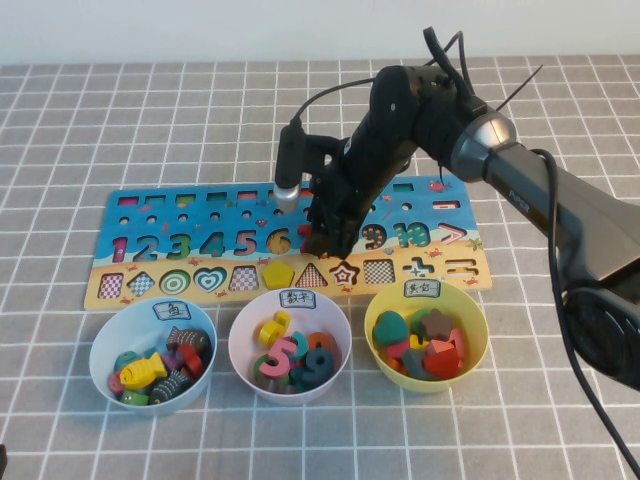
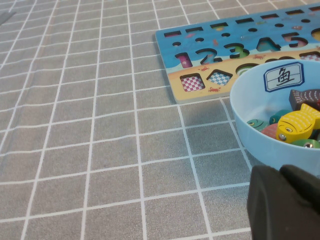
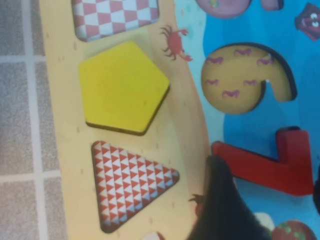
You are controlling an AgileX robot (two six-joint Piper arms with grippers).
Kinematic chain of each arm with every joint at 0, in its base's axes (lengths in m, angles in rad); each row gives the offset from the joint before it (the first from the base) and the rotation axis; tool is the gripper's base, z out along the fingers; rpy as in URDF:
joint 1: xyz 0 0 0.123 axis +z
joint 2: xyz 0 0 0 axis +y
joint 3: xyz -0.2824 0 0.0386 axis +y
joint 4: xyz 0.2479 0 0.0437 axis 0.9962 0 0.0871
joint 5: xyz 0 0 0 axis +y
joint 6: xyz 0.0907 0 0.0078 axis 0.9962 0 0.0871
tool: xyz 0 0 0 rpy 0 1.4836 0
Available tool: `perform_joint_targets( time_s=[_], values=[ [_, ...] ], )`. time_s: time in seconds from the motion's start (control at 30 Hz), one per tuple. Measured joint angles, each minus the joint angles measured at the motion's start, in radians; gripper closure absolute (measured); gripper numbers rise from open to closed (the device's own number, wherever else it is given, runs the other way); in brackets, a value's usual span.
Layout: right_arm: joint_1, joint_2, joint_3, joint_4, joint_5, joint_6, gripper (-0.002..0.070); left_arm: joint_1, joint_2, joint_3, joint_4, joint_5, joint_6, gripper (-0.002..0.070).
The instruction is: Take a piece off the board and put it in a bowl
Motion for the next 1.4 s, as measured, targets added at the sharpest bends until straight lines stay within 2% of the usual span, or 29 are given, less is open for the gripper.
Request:
perform_joint_targets(
  time_s=[0.2,0.43,0.53,1.4],
  values=[
    [0.0,0.0,-0.001,-0.002,0.0,0.018,0.0329,0.0,0.0,0.0,0.0,0.0,0.0,0.0676],
    [0.002,0.0,-0.001,-0.026,0.0,0.13,0.0216,0.0,0.0,0.0,0.0,0.0,0.0,0.0676],
    [0.004,0.0,-0.001,-0.039,-0.005,0.169,0.0197,0.0,0.0,0.0,0.0,0.0,0.0,0.0676],
    [0.02,-0.002,-0.011,-0.05,-0.012,0.313,0.0188,0.0,0.0,0.0,0.0,0.0,0.0,0.0676]
  ],
)
